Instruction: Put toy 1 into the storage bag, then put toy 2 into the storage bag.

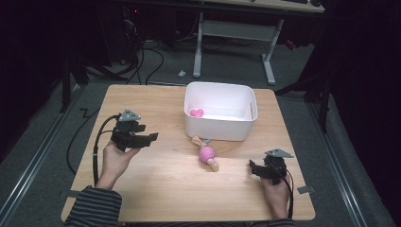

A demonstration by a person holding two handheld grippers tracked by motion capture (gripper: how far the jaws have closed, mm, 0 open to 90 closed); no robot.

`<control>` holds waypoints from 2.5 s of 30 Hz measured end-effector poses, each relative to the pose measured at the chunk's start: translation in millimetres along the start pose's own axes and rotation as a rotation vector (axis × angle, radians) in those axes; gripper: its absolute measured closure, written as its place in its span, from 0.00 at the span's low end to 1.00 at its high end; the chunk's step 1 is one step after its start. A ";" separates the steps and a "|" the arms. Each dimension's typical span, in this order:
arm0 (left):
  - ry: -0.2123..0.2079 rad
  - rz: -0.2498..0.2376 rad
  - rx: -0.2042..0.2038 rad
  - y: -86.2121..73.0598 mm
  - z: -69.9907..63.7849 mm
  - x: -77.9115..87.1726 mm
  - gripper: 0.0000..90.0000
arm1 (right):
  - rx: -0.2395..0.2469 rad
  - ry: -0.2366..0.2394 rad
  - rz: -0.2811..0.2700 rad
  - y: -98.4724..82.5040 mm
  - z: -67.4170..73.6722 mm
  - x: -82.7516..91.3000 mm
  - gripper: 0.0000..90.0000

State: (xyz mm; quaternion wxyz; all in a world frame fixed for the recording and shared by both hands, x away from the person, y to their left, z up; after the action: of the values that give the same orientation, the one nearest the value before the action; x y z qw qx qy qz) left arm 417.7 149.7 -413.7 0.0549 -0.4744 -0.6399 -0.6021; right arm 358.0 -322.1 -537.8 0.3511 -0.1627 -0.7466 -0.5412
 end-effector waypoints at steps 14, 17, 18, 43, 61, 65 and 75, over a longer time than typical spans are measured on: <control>-0.018 0.028 0.046 -25.7 9.8 -10.5 0.42 | -0.001 0.001 -0.001 0.0 0.2 0.0 0.24; -0.019 0.030 0.051 -30.4 10.5 -13.0 0.42 | -0.001 0.001 -0.001 0.0 0.2 0.0 0.24; -0.020 0.034 0.054 -31.9 10.8 -14.0 0.42 | -0.001 0.001 0.000 0.0 0.2 0.1 0.24; 0.028 0.064 0.098 -76.0 11.6 -50.0 0.42 | -0.001 0.001 -0.001 -0.1 0.3 0.0 0.24; 0.087 0.052 0.101 -92.6 12.7 -78.1 0.40 | 0.005 0.003 -0.003 0.1 0.1 -0.2 0.24; 0.120 0.034 0.067 -92.9 12.7 -80.3 0.39 | 0.002 0.003 -0.003 0.1 0.4 -0.1 0.24; 0.167 -0.014 0.009 -100.2 6.5 -85.6 0.33 | 0.003 0.002 -0.003 0.0 0.5 -0.1 0.24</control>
State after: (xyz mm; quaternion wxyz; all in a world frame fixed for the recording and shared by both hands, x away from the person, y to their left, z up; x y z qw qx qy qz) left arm 400.0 126.3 -542.3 0.1058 -0.4176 -0.6391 -0.6372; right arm 357.9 -321.7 -537.9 0.3511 -0.1604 -0.7475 -0.5407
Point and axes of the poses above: each handheld gripper's, and its own axes: x roughly backward along the jaws, y roughly out of its top, z roughly to its left, the point moved 1 cm from there along -x, roughly forward along the jaws, and after that the axes turned 12 degrees about x, right-handed, at the moved point
